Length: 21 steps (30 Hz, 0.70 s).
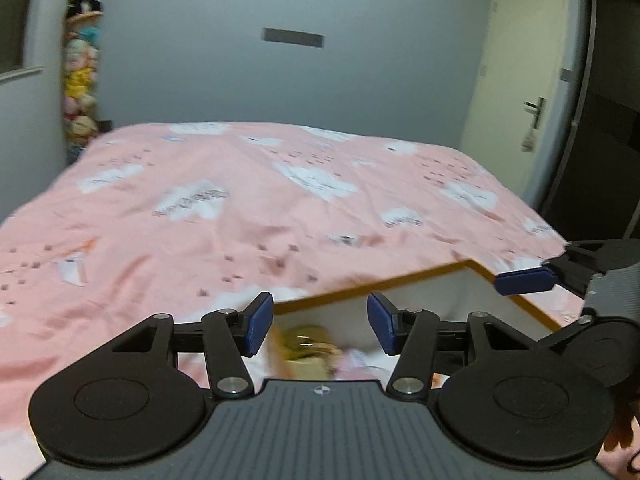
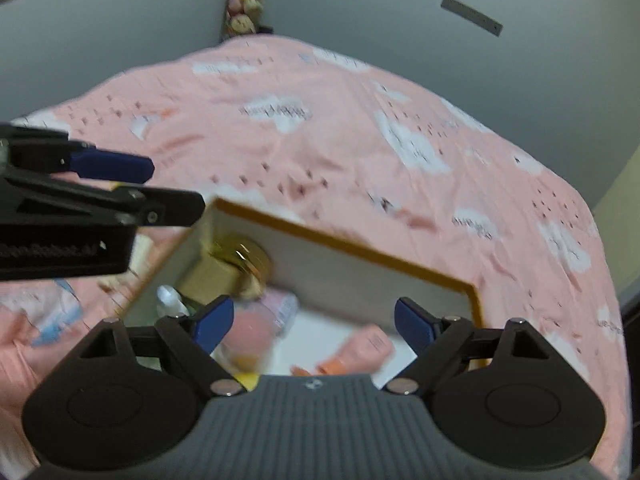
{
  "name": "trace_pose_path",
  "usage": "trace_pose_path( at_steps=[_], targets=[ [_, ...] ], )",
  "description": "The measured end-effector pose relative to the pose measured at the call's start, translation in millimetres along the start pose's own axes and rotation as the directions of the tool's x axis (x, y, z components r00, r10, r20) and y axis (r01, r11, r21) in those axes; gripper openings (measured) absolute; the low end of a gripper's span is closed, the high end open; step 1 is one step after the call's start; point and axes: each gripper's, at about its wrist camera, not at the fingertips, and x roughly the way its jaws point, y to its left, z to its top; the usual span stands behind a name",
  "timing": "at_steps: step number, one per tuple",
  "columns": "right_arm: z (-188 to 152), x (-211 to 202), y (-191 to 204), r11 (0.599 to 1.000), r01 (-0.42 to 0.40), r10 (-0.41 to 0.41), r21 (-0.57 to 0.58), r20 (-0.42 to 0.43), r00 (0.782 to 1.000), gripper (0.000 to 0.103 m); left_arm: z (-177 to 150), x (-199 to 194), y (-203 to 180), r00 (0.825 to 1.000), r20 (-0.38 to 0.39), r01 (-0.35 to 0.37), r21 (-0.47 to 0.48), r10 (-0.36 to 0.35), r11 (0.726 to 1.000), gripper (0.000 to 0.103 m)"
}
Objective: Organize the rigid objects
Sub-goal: 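Move both grippers back to the remaining items on the bed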
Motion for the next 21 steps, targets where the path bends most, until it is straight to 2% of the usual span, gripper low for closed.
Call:
trace_pose_path(
  at_steps=[3,6,12,16,21],
  targets=[
    [10,1,17,1.0,-0.026,0.026,0.009,0.03,0.999,0.086,-2,-5,20,1.0,0.013,-0.022,-0.048,0.022,0.999,0.062],
    [18,4,40,0.998,-0.062,0.063,-0.026,0.054,0.997,0.086,-6,-8,41,0.997,0.013,-0.074,-0.08,0.075,0.994,0.062],
    [29,17,89,0.987,-0.152,0.156,-0.052,0.072,0.985,0.086,-21,-13,84,0.987,-0.039,-0.158,-0.134,0.154,0.978,0.062],
    [31,36,122,0.978,-0.205,0.207,-0.031,0.05,0.977,0.088,-37,-13,112,0.975,-0.078,-0.221,-0.185,0.21,0.958,0.063],
    [23,64,156,0.98,-0.199,0.199,-0.014,0.002,0.98,0.088,-61,-4,145,0.964,-0.14,-0.256,-0.246,0.227,0.935,0.062]
  ],
)
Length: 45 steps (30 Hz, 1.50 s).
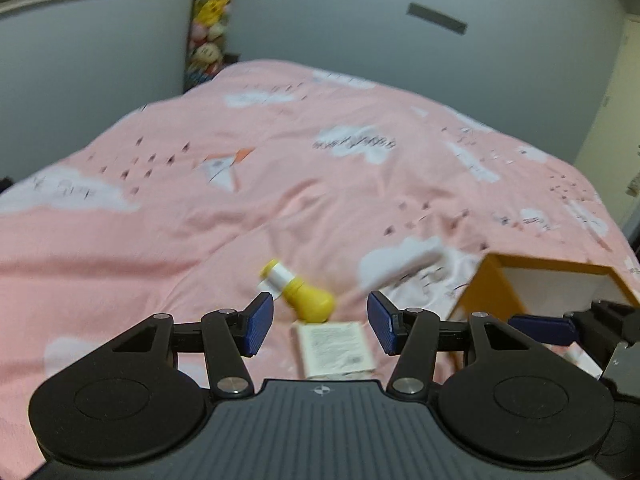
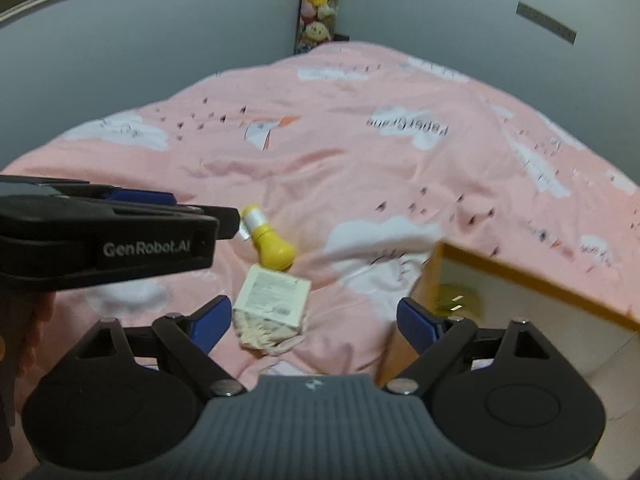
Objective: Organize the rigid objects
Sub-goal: 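Move both grippers back to the remaining items on the bed, then grasp the boxed cloth pouch with the right gripper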
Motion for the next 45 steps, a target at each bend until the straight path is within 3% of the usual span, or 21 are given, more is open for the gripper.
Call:
trace_pose_path(
  at_steps=[6,10,13,16,20,24,28,32,36,41,45],
  targets=[
    [-4,39,14,0.997,0.024,-0.021,0.067,-0.046,0.999,0.089,-11,26,27,0.997,-0.075,-0.024,-0.035,0.021,0.999,0.06],
    [-3,56,26,0.993,0.114,-0.114,0.022,-0.029,0.993,0.094,-16,38,43,0.991,-0.134,-0.04,-0.084,0.028,0.996,0.06],
    [-1,61,30,0.992,0.125,-0.125,-0.001,-0.016,0.992,0.094,-16,44,54,0.988,-0.145,-0.067,-0.108,0.051,0.992,0.062],
    [-1,68,37,0.998,0.059,-0.06,-0.026,-0.024,0.998,0.093,-14,49,68,0.987,-0.156,-0.068,-0.161,0.042,0.985,0.069],
    [-5,89,38,0.999,0.033,-0.033,-0.005,-0.074,0.997,0.075,-15,56,78,0.985,-0.168,-0.066,-0.195,0.033,0.979,0.068],
    [-8,111,25,0.996,0.013,-0.002,0.092,-0.12,0.993,0.074,-16,65,76,0.984,-0.175,-0.056,-0.187,0.023,0.981,0.067],
    [-9,129,15,0.98,-0.025,0.056,0.196,-0.155,0.986,0.083,-17,72,70,0.985,-0.17,-0.063,-0.156,0.036,0.986,0.067],
    [-12,142,18,0.975,-0.051,0.09,0.215,-0.177,0.98,0.082,-17,79,67,0.985,-0.167,-0.068,-0.147,0.043,0.987,0.067],
    [-14,153,24,0.98,-0.043,0.082,0.193,-0.198,0.977,0.072,-17,84,67,0.986,-0.161,-0.066,-0.154,0.041,0.986,0.067],
    [-15,149,19,0.978,-0.04,0.077,0.203,-0.177,0.981,0.068,-16,87,65,0.989,-0.142,-0.05,-0.161,0.027,0.986,0.067],
    [-11,131,18,0.984,0.007,0.014,0.18,-0.117,0.993,0.068,-15,86,63,0.993,-0.121,-0.035,-0.174,0.014,0.984,0.067]
  ],
)
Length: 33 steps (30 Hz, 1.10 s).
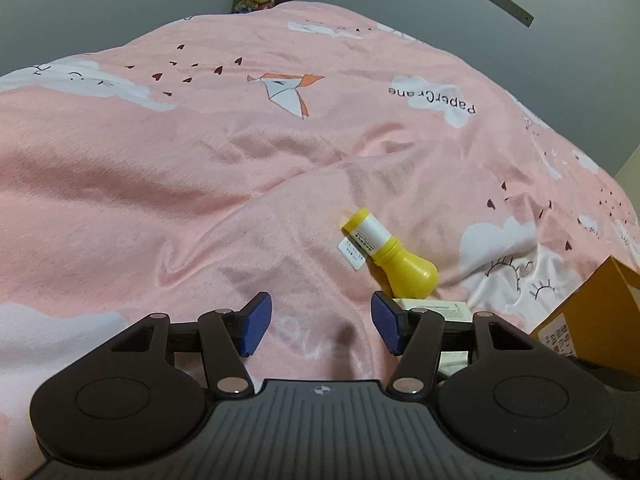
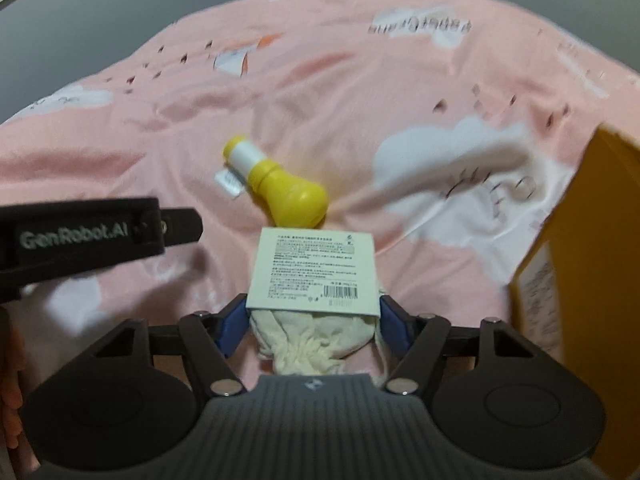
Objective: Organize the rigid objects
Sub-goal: 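Grasp the boxed cloth pouch with the right gripper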
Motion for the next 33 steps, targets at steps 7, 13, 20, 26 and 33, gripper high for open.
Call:
trace_pose_path(
  at_steps=[7,13,20,26,33],
  targets=[
    [9,-13,-1,0.991,0.123,-0.118,-0.045,0.106,0.987,0.067,4,2,-3,0.998,0.002,0.057,-0.045,-0.057,0.997,0.067],
    [15,-7,2,0.968,0.225,-0.206,-0.111,0.162,0.965,0.063,5,12,-11,0.996,-0.028,0.084,-0.064,-0.086,0.994,0.067],
    [20,4,-2,0.975,0.201,-0.19,-0.098,0.116,0.975,0.054,6,25,-13,0.99,-0.077,0.114,-0.082,-0.12,0.99,0.068],
    [13,8,-11,0.985,0.167,-0.164,-0.04,0.062,0.985,0.064,5,35,-13,0.986,-0.084,0.136,-0.119,-0.147,0.984,0.073],
    [11,15,-11,0.984,0.171,-0.169,-0.039,0.062,0.984,0.07,8,54,-15,0.985,-0.088,0.131,-0.183,-0.149,0.974,0.075]
  ],
)
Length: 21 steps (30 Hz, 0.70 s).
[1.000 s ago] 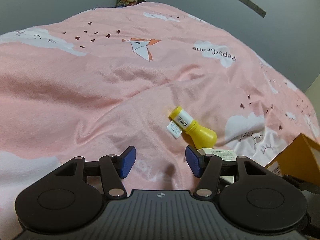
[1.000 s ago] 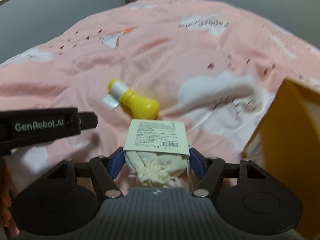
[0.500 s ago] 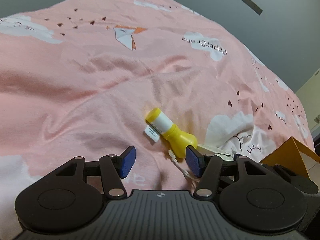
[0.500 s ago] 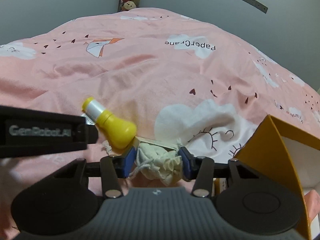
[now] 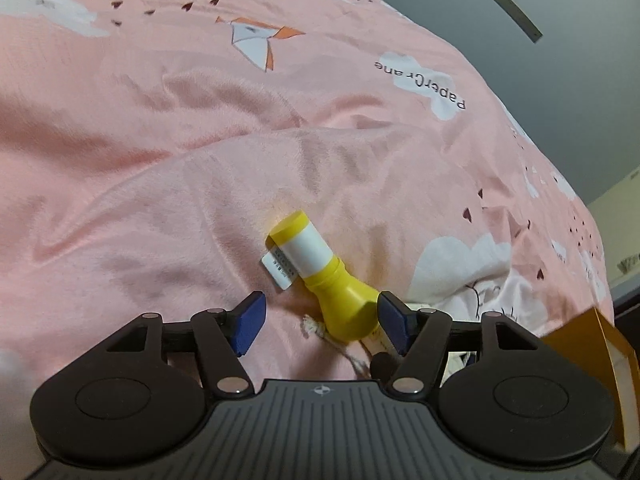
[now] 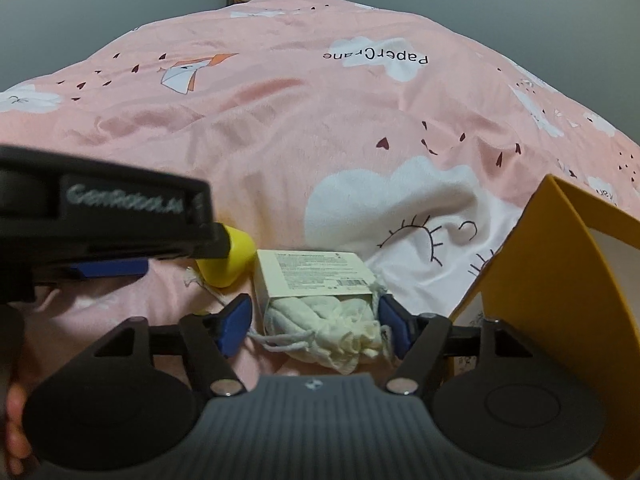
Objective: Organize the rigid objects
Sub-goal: 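Grasp the yellow-capped bottle upright with the left gripper while the right lifts the pouch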
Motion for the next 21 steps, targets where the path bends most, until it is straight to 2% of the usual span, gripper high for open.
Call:
trace_pose_path(
  at_steps=[3,6,8,10,14,15,16,21],
  targets=[
    [2,2,-1,1.0,-0.003,0.003,0.022,0.008,1.0,0.073,2,7,-1,1.0,0.009,0.002,-0.009,-0.001,1.0,0.074],
    [1,6,3,1.0,-0.006,0.006,0.008,0.007,1.0,0.08,2,13,-2,1.0,0.021,0.009,-0.008,-0.009,1.0,0.069],
    [0,9,5,1.0,0.004,-0.004,-0.001,0.006,1.0,0.081,3,17,-2,0.999,0.028,0.025,-0.005,-0.025,1.0,0.058],
    [0,12,6,1.0,0.012,-0.012,-0.006,0.007,1.0,0.08,3,19,-3,0.999,0.032,0.031,0.007,-0.031,0.999,0.051],
    [-2,16,11,0.998,0.046,-0.046,-0.053,0.013,0.999,0.077,3,16,-4,0.999,0.037,0.023,0.021,-0.024,1.0,0.046],
    [-3,16,13,0.996,0.06,-0.059,-0.073,0.016,0.998,0.075,3,14,-5,0.999,0.039,0.009,0.029,-0.01,1.0,0.035],
    [-4,16,15,0.992,0.08,-0.078,-0.093,0.021,0.997,0.07,4,11,-6,0.999,0.038,-0.006,0.043,0.005,0.999,0.033],
    [-7,10,18,0.987,0.091,-0.087,-0.134,0.038,0.996,0.068,3,-3,-5,0.999,0.039,-0.025,0.068,0.022,0.997,0.027]
  ],
)
